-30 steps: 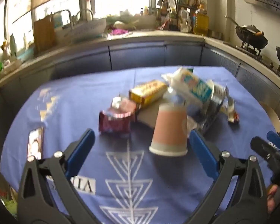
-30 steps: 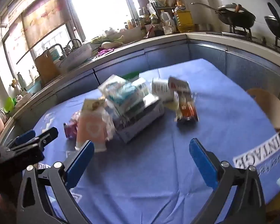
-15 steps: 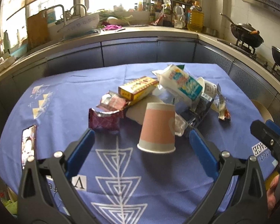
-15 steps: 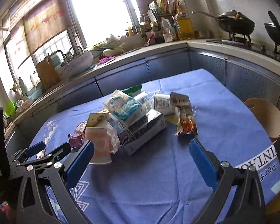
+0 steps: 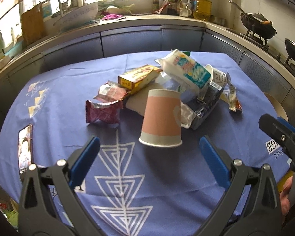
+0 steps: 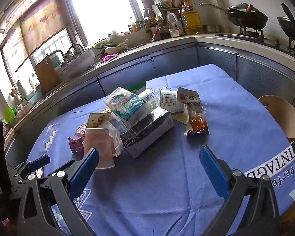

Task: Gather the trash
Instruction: 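Move both tools toward the pile of trash on the table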

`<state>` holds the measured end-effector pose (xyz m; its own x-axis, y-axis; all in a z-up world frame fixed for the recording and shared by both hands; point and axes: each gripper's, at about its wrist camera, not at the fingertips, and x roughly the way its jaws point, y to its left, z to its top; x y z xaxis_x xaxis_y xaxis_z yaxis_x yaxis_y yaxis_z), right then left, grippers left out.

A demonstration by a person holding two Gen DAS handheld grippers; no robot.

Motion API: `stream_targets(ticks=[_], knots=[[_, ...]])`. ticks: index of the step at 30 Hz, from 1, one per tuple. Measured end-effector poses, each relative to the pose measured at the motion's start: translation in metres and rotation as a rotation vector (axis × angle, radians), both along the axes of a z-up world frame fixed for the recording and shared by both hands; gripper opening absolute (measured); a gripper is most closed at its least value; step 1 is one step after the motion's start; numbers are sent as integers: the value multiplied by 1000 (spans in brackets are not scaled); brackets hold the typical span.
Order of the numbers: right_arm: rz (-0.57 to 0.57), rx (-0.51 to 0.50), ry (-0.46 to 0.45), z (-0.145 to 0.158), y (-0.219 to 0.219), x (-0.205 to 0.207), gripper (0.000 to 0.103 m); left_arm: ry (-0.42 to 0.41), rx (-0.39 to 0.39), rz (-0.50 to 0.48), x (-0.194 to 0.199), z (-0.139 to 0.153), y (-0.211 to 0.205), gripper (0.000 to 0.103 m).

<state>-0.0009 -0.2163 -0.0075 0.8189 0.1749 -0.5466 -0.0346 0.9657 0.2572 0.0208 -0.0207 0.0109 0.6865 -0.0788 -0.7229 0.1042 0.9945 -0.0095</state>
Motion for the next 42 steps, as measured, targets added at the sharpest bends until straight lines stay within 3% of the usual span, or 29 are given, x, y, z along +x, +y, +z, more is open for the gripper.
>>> stream_targets(ticks=[8, 21, 42], knots=[[1, 6, 17, -6, -1, 3, 99, 27, 9, -3, 1, -6, -3, 97], [35, -1, 67, -21, 9, 11, 99, 136, 0, 97, -4, -31, 27, 97], [48, -10, 111, -33, 16, 18, 99, 193, -29, 93, 2, -45, 31, 97]])
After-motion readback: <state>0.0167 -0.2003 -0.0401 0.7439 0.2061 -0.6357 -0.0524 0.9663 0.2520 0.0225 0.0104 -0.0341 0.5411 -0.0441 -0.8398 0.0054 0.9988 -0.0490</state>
